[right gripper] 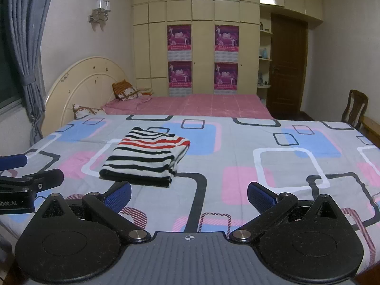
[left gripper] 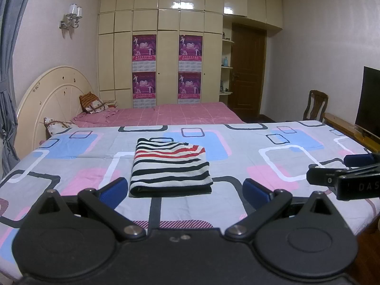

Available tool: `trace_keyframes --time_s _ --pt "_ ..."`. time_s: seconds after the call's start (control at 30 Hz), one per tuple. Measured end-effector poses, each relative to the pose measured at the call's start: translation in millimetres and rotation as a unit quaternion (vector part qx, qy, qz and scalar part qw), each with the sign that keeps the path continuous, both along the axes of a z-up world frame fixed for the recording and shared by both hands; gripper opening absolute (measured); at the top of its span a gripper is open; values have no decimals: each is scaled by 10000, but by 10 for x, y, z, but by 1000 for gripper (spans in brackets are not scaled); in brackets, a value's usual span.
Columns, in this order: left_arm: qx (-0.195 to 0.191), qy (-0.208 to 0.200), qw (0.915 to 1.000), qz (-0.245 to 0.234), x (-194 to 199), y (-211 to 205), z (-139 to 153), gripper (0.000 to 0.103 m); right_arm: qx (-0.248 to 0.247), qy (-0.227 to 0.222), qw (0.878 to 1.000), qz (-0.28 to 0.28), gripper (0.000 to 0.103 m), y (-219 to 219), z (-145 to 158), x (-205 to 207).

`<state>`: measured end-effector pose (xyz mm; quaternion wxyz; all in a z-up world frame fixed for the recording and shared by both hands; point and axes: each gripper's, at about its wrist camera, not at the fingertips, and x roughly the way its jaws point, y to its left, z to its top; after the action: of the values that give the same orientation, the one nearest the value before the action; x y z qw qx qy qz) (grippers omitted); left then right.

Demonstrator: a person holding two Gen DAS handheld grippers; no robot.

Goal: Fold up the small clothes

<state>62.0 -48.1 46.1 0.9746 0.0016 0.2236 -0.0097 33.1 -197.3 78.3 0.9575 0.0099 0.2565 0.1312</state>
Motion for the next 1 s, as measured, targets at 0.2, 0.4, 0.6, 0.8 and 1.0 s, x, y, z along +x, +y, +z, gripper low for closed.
trace_keyframes --time_s 0.2,0.4,0.6,0.8,1.0 --pt "3 -5 10000 -5 18 4 2 103 -49 -9 10000 26 103 -7 -15 21" --pt "4 -2 10000 -8 28 7 3 103 -44 -22 10000 34 103 -37 -19 8" --pt "5 -8 10000 -11 26 0 3 103 -56 -22 10000 34 103 -37 -22 7" --pt "2 -7 10000 -6 27 0 3 103 -73 -30 10000 51 103 -36 -17 11" --pt "3 -26 10000 0 29 13 4 103 -98 -50 9999 83 103 12 -22 21"
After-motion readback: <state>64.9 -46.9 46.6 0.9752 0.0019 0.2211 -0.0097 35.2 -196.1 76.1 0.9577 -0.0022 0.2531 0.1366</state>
